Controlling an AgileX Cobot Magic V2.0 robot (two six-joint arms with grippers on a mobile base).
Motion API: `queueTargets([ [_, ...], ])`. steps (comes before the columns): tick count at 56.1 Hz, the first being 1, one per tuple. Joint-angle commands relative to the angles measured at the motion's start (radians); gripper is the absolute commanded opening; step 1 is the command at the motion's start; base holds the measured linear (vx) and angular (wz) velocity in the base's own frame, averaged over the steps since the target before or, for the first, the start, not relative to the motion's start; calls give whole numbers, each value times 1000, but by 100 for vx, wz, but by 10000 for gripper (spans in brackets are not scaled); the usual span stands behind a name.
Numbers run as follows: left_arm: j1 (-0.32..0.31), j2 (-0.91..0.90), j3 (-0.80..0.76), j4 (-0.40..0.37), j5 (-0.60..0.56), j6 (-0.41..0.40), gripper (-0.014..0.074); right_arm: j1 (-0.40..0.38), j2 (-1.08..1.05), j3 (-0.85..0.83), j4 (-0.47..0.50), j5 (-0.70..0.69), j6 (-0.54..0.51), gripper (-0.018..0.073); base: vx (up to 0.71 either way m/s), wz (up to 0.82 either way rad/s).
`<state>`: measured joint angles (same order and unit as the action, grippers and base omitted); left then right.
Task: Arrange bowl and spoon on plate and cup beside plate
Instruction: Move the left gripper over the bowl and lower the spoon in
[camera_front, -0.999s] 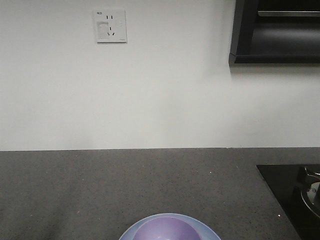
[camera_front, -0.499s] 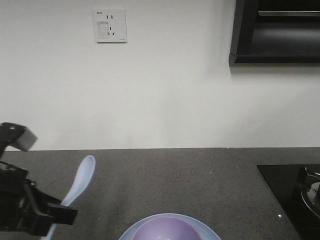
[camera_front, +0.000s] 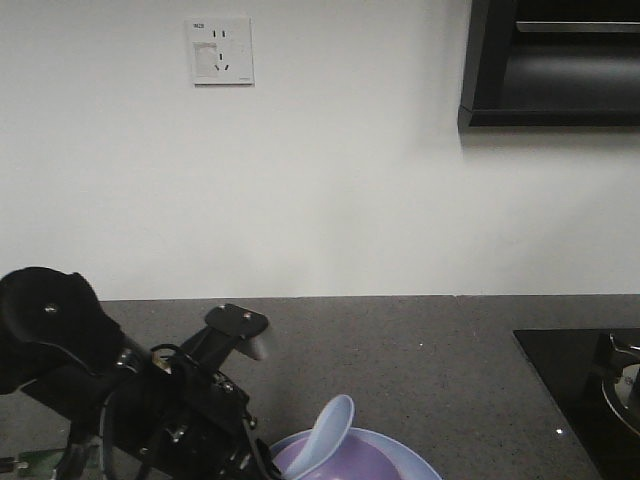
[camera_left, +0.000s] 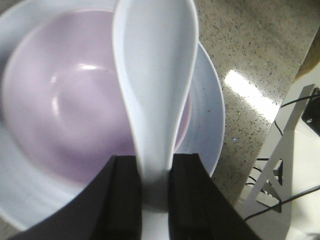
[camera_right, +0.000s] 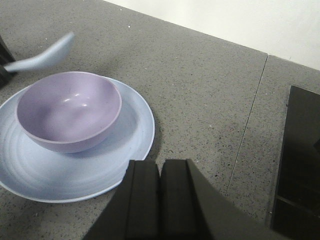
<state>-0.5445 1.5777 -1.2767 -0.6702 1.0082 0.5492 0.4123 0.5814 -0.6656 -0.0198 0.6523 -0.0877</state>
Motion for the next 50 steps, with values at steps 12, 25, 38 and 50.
queueTargets([
  [12,-21,19,-37,-31,-72,-30,135,-1,0,-29,-9,-55,-1,-8,0,0],
  [25,-21,20,-37,-16,-98,-63,373,-1,0,-29,-9,-52,3,-8,0,0],
  [38,-20,5,-64,7,-107,-62,493,-1,0,-29,-9,-54,22,-8,0,0],
  [50,-20,-75,-190,172,-79,-139,491,-1,0,-29,-8,-53,22,-8,0,0],
])
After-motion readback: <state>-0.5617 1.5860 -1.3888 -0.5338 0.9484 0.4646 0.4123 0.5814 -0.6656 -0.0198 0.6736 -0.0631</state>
